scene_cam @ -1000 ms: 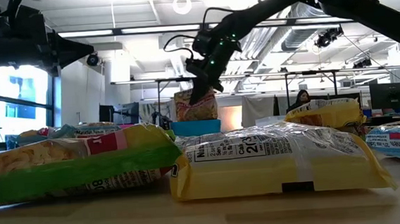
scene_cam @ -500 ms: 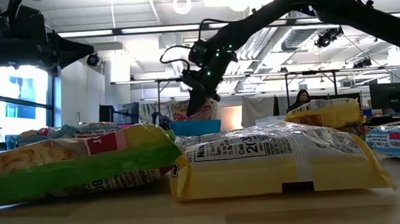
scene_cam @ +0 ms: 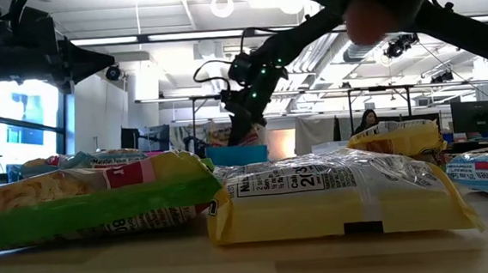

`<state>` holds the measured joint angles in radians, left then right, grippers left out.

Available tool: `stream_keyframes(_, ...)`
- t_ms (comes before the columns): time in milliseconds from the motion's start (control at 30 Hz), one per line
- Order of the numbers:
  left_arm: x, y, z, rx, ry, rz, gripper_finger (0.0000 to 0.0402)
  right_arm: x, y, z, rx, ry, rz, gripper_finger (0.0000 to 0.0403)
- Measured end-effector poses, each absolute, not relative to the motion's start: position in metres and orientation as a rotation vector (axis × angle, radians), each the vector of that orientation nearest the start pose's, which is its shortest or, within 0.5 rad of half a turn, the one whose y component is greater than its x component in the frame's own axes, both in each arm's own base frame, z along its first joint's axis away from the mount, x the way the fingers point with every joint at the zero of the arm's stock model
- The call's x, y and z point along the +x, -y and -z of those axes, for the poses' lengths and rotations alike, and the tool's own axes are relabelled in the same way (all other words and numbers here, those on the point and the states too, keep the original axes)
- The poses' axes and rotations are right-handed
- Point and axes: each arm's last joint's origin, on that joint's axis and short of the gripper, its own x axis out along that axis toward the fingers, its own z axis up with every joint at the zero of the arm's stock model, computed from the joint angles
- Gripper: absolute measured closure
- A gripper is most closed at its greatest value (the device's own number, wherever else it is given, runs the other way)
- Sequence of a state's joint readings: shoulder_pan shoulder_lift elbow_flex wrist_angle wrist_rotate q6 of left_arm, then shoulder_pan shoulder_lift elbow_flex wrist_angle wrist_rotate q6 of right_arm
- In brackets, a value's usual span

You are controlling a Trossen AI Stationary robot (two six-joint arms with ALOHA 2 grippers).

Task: Sort Maruchan noodles
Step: Put the top left green noodle pack into the blue bin

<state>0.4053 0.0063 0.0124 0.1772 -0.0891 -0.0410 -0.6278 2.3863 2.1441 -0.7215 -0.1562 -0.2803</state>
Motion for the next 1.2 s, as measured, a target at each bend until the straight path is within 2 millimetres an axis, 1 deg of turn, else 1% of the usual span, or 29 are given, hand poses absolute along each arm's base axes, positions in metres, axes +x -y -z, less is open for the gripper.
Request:
stream_keyframes(233, 0.087, -0.040, -0.184, -0.011, 0.193, -0.489, 0.0402, 0.420, 0.305, -0.204, 0.071, -0.985, 0.378, 0.0222)
stream_keyframes(367, 0.087, -0.040, -0.184, -0.013, 0.193, -0.489, 0.0402, 0.419, 0.305, -0.203, 0.068, -1.003, 0.383, 0.0197)
stream_keyframes(533, 0.087, -0.040, -0.184, -0.019, 0.195, -0.488, 0.0402, 0.417, 0.304, -0.206, 0.073, -1.018, 0.381, 0.0193)
stream_keyframes(700, 0.087, -0.040, -0.184, -0.019, 0.195, -0.488, 0.0402, 0.417, 0.301, -0.217, 0.078, -1.034, 0.373, 0.0192)
stream_keyframes(833, 0.087, -0.040, -0.184, -0.019, 0.195, -0.488, 0.0402, 0.416, 0.300, -0.230, 0.077, -1.031, 0.373, 0.0192)
stream_keyframes(1067, 0.087, -0.040, -0.184, -0.019, 0.195, -0.488, 0.0402, 0.407, 0.295, -0.246, 0.113, -1.108, 0.351, 0.0192)
stream_keyframes(1200, 0.087, -0.040, -0.184, -0.019, 0.195, -0.488, 0.0402, 0.401, 0.295, -0.247, 0.149, -1.153, 0.336, 0.0198)
